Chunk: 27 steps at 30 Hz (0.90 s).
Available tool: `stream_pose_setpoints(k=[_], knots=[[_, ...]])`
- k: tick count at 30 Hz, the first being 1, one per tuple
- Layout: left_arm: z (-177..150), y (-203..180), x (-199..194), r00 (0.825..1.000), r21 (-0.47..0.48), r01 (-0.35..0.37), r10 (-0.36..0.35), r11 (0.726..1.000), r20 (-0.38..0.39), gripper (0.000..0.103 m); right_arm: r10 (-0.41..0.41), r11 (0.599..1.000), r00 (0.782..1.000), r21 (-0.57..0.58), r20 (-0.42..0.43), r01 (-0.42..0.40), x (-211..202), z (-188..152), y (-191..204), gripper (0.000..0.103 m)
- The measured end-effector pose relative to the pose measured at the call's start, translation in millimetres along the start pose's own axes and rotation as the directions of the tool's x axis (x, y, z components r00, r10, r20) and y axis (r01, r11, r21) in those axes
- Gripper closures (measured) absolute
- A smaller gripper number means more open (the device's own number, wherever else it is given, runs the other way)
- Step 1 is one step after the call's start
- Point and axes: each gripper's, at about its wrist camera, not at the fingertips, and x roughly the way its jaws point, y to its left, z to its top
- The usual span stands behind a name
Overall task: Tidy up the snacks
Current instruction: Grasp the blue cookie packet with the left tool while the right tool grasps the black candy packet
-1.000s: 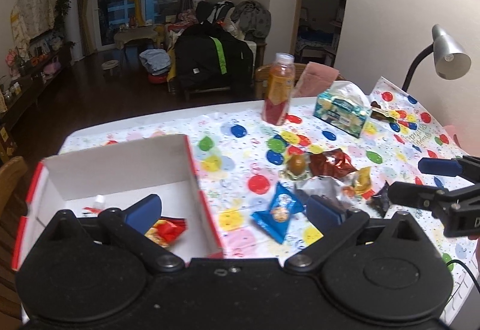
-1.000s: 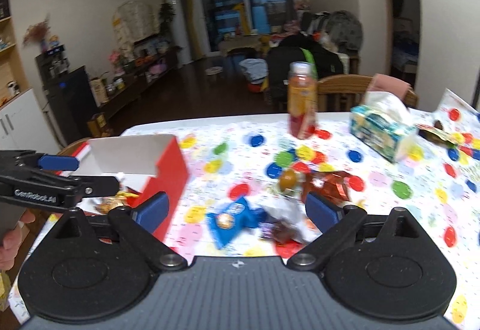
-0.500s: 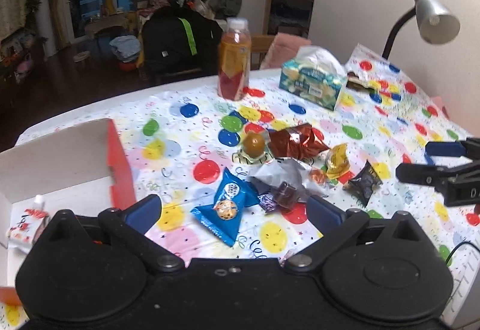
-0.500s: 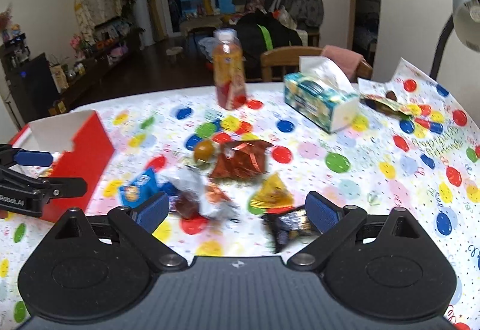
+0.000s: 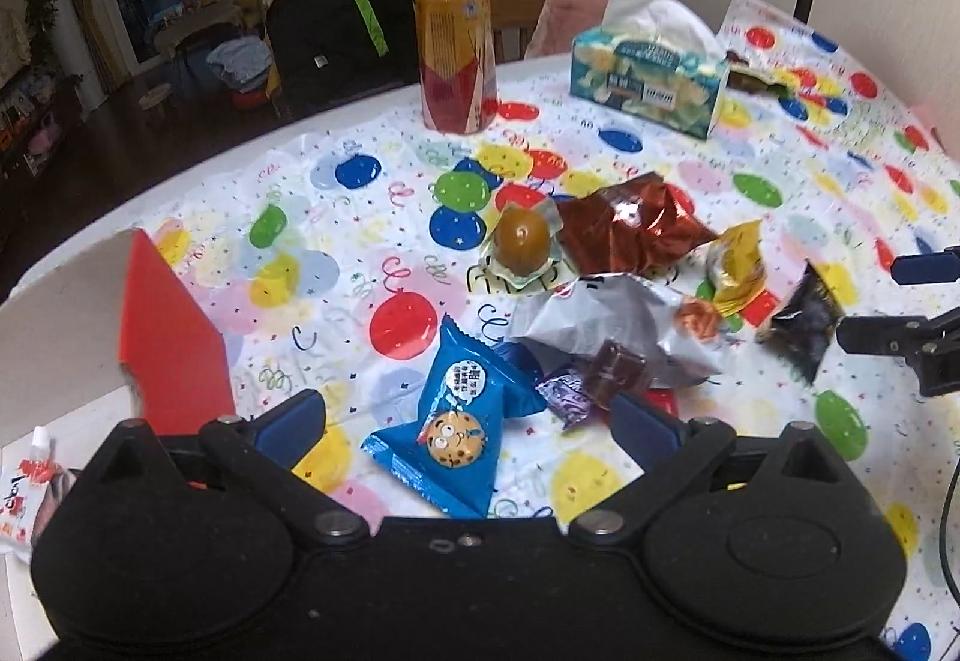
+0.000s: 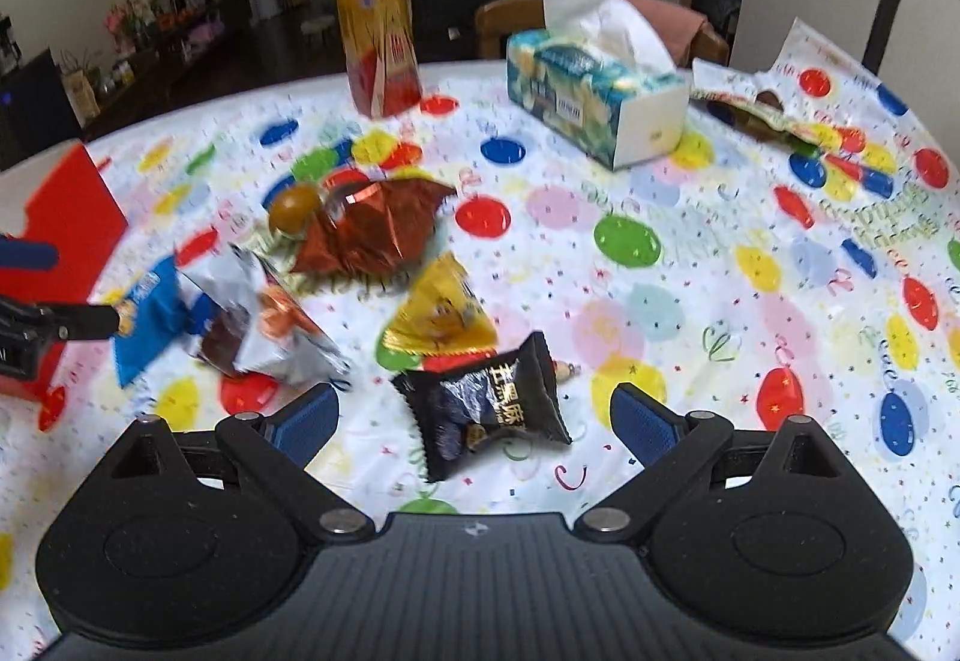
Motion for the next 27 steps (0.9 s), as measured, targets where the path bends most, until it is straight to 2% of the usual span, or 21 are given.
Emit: stream_pose_setpoints(k=[7,9,13,15,18,20,24,27], knots=[[2,2,30,0.997,0.010,-0.013,0.014,1.000,-0.077,0.014,0.012,0.999,0.999,-0.037,-0.042,-0.014,25,0,-2,0.007],[1,3,37,0.996,0.012,-0.016,0.017,1.000,-0.093,0.016,0.014,0.999,0.999,-0.041,-0.051,-0.016,30,1,-3,0.012],[1,5,45,0.994,0.016,-0.018,0.020,1.000,-0.110,0.021,0.012,0.999,0.998,-0.044,-0.065,-0.015,38,2,-4,0.014],[1,5,47,0.993,0.018,-0.017,0.019,1.000,-0.115,0.024,0.009,0.999,0.997,-0.050,-0.073,-0.013,41,1,-3,0.022],[0,7,50,0.992,0.016,-0.018,0.020,1.000,-0.124,0.029,-0.003,0.998,0.997,-0.060,-0.081,-0.002,44,0,-2,0.026],[0,8,51,0.992,0.003,-0.009,0.010,1.000,-0.129,0.036,-0.008,0.998,0.997,-0.064,-0.082,0.002,44,0,-1,0.034],[0,10,52,0.991,0.003,-0.005,0.005,1.000,-0.130,0.049,-0.027,0.997,0.997,-0.077,-0.078,0.021,42,0,3,0.040],[0,11,50,0.992,-0.021,0.014,-0.016,1.000,-0.122,0.064,-0.036,0.997,0.996,-0.076,-0.078,0.030,40,-1,3,0.043]])
